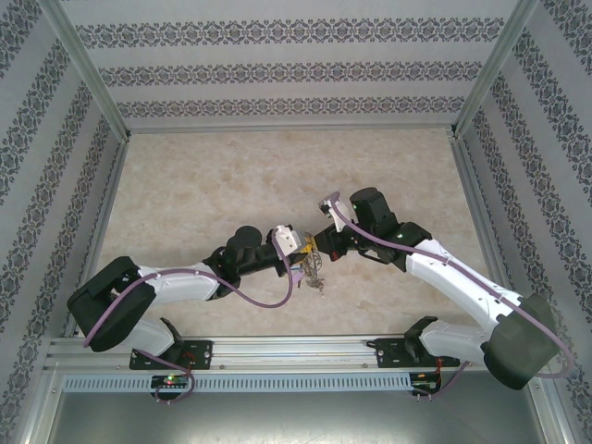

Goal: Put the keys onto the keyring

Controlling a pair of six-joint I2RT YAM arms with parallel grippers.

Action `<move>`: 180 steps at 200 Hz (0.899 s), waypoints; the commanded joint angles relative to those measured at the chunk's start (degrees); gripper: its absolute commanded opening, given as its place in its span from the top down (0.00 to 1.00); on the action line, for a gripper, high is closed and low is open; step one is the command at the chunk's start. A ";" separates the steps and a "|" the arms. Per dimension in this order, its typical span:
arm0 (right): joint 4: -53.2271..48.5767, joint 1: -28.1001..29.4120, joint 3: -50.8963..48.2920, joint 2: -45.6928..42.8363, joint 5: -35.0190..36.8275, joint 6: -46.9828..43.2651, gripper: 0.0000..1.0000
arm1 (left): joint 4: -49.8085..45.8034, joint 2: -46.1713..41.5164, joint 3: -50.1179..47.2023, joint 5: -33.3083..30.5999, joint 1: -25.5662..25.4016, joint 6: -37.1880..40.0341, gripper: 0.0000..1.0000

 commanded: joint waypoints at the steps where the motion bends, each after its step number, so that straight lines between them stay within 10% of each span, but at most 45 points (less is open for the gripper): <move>1: 0.52 0.85 0.90 0.39 -2.82 -1.06 1.00 | 1.25 -0.62 1.20 0.54 -0.43 -0.08 0.85; 180: 0.26 1.28 1.35 0.09 -2.80 -0.97 1.00 | -0.80 -2.46 1.53 1.95 -0.43 2.19 0.80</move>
